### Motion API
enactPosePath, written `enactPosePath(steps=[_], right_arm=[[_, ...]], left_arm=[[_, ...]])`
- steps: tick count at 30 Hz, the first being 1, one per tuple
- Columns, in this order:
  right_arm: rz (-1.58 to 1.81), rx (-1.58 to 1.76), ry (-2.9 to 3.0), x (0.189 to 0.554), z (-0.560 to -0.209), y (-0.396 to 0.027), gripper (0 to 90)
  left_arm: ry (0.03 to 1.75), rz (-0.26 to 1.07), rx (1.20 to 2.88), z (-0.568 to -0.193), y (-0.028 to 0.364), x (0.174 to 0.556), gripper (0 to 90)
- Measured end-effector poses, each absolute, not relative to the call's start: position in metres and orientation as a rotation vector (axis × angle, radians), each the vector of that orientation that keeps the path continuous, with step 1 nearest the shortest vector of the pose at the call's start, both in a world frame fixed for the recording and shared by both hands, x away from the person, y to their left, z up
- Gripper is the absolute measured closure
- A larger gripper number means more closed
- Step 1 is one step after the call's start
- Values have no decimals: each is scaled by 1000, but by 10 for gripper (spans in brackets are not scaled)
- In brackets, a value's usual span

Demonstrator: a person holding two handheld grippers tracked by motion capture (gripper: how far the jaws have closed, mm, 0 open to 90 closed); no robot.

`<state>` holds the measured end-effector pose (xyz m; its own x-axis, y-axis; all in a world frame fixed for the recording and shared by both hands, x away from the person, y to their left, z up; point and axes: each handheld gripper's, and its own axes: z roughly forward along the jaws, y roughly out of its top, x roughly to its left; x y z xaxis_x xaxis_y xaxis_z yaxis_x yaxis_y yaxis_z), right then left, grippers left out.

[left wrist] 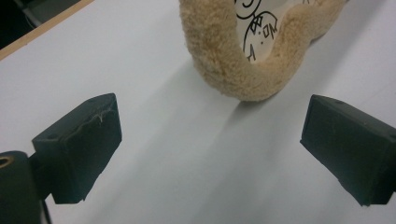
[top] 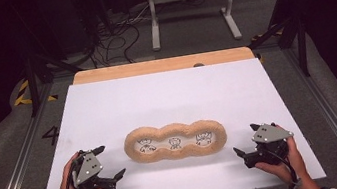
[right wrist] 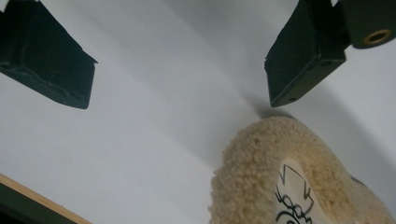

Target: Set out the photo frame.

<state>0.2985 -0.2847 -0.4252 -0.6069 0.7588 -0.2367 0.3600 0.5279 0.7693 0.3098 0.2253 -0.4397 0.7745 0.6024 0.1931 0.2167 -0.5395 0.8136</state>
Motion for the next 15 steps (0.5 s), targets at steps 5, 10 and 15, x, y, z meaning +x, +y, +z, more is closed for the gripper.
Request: enactPosePath(steps=[5, 10, 15], right_arm=[[876, 903, 2204, 296, -432, -290, 77], [918, 942, 2181, 294, -434, -299, 77], [913, 960, 2166, 289, -438, -309, 77]], left_arm=[[609, 600, 2139, -442, 229, 310, 52], [611, 594, 2143, -444, 231, 309, 53], [613, 574, 2137, -447, 237, 309, 50]])
